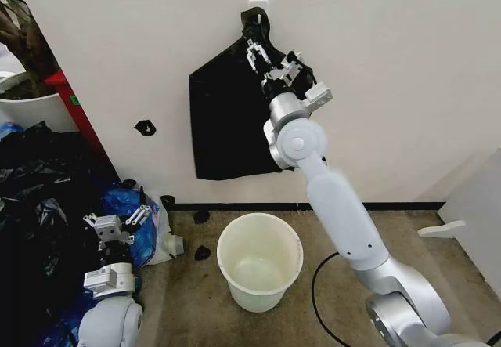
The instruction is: Place the garbage bag over the trash bin.
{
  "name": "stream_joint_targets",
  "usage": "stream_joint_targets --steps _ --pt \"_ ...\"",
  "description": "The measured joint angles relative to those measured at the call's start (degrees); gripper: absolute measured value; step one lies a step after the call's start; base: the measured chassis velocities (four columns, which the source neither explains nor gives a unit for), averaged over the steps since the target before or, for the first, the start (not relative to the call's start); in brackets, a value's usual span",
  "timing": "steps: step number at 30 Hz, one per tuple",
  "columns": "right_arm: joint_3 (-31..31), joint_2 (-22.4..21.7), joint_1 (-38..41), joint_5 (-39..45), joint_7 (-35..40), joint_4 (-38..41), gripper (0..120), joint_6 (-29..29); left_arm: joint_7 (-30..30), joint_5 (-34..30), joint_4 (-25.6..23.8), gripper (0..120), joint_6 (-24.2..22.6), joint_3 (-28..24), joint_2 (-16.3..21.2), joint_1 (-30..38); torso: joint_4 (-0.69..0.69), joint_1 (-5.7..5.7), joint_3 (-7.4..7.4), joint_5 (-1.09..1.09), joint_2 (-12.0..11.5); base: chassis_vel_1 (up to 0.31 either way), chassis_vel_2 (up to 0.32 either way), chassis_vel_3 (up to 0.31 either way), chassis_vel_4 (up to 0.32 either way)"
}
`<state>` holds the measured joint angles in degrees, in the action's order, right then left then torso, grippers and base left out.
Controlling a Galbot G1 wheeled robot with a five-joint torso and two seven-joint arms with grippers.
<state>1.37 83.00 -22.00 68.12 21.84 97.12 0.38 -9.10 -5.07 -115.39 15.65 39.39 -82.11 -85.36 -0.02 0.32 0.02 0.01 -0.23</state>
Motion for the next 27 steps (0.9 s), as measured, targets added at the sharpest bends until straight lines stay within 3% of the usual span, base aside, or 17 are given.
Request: stream_joint_targets --steps 13,20,27 --pt "0.3 -1.7 -3.3 -0.3 -2.9 1.9 0 0.7 -0.7 1.6 0.5 100 0.4 -0.2 -0.6 -0.1 0.00 0.00 0.00 0.01 0.0 0.000 0.000 0.000 0.000" --pt "0.2 -2.8 -5.6 -0.6 -5.1 4.3 0 1.6 -0.9 1.9 0.3 100 0.5 0.1 -0.6 -0.4 0.01 0.00 0.00 0.00 0.0 0.000 0.000 0.000 0.000" --pt "-1.0 -7.5 -13.0 -3.0 -7.7 10.3 0 2.2 -1.1 2.0 0.1 100 0.8 0.2 -0.5 -0.6 -0.01 0.00 0.00 0.01 0.0 0.000 0.000 0.000 0.000"
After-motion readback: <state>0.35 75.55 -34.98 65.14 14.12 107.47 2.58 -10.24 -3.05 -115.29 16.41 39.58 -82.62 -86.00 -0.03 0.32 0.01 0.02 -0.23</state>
